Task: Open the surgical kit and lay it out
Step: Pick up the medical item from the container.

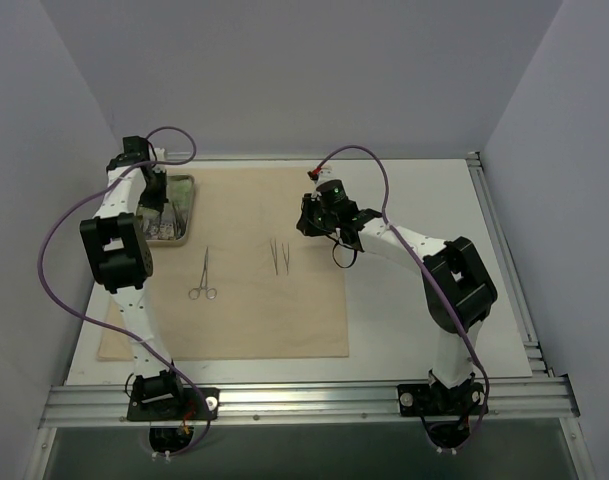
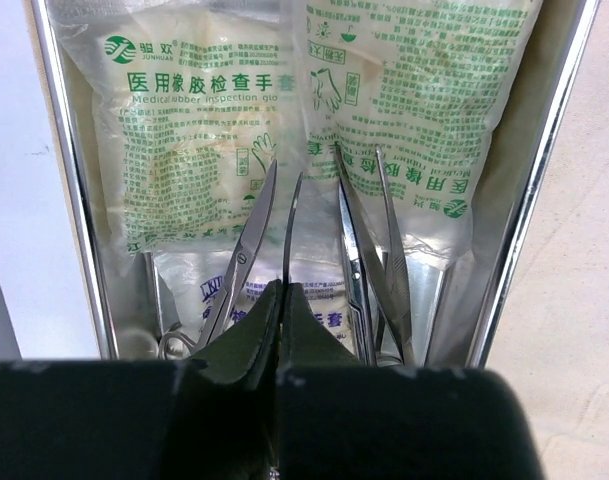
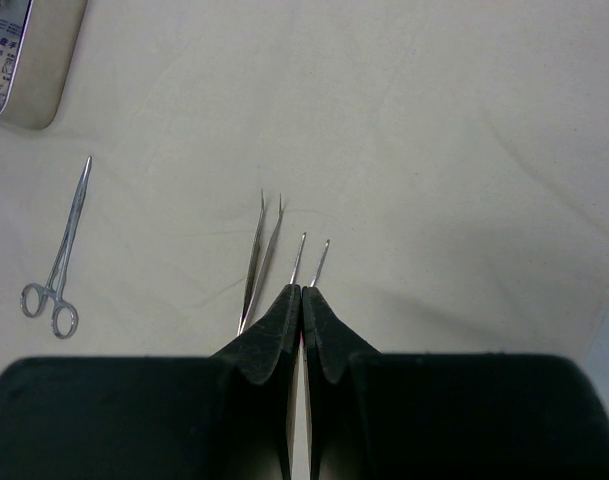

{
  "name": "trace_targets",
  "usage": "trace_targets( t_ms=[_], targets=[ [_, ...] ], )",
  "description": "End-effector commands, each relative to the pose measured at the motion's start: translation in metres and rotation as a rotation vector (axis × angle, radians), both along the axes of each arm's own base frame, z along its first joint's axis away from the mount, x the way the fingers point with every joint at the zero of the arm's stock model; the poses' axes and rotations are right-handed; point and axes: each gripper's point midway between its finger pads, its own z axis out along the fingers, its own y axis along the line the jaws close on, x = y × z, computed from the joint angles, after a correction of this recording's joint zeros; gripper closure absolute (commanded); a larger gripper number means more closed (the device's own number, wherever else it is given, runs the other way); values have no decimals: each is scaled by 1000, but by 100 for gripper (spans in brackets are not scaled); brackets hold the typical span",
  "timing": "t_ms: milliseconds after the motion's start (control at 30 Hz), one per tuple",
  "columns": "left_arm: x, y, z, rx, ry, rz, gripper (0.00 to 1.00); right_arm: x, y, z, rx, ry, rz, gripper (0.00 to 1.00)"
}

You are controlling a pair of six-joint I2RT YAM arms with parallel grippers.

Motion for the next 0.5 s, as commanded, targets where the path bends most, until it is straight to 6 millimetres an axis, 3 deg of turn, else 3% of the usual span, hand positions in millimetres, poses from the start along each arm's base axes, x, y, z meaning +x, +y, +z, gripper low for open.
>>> trace_targets(
  t_ms=[0,233,467],
  targets=[
    [15,5,53,15,-135,-1,98,3,-4,18,20,-40,-22,100],
    [15,-2,84,-35,-202,-15,98,4,-3,19,28,-40,-23,100],
    [7,-24,122,-136,-273,-37,98,7,1,27,42,-52,-15,100]
  ],
)
